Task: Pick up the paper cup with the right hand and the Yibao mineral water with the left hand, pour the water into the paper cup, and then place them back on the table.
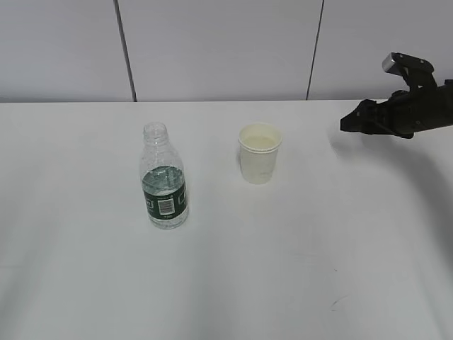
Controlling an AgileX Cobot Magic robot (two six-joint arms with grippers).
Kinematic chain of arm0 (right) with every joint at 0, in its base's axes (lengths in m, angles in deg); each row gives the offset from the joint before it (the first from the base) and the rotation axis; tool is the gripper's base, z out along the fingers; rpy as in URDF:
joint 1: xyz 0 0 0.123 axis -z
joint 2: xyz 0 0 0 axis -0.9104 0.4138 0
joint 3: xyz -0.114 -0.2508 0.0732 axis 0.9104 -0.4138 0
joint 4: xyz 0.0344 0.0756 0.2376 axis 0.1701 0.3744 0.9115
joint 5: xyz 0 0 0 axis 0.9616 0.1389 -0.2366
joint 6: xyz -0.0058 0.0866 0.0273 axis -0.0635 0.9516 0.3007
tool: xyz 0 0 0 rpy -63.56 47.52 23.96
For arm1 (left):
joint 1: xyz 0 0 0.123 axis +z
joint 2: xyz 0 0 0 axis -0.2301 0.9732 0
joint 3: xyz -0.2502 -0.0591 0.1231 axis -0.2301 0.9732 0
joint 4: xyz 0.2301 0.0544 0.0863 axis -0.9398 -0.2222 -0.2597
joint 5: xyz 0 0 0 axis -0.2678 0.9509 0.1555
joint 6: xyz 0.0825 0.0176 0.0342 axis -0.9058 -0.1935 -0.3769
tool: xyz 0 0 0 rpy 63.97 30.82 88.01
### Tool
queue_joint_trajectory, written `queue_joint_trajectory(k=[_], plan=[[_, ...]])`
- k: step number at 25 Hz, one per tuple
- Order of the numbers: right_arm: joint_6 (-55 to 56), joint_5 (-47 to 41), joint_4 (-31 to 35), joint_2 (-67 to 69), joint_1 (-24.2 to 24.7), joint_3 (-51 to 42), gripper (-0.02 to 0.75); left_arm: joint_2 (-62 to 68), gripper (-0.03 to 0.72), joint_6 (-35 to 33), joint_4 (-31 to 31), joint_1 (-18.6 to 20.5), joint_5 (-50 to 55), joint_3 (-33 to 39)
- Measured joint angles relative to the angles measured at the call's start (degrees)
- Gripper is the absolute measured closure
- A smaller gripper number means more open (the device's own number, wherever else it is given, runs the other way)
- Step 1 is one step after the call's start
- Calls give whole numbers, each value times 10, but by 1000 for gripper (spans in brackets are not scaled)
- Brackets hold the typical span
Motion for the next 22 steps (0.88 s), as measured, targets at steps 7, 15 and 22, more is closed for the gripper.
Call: queue_joint_trajectory(k=[7, 15, 22], plan=[[0, 0, 0, 0, 0, 0, 142, -102, 180, -1, 3, 0, -2, 0], [0, 0, -1, 0, 0, 1, 142, -168, 182, -5, 12, 0, 16, -5], [0, 0, -1, 0, 0, 1, 142, -168, 204, -5, 16, 0, 118, -45]])
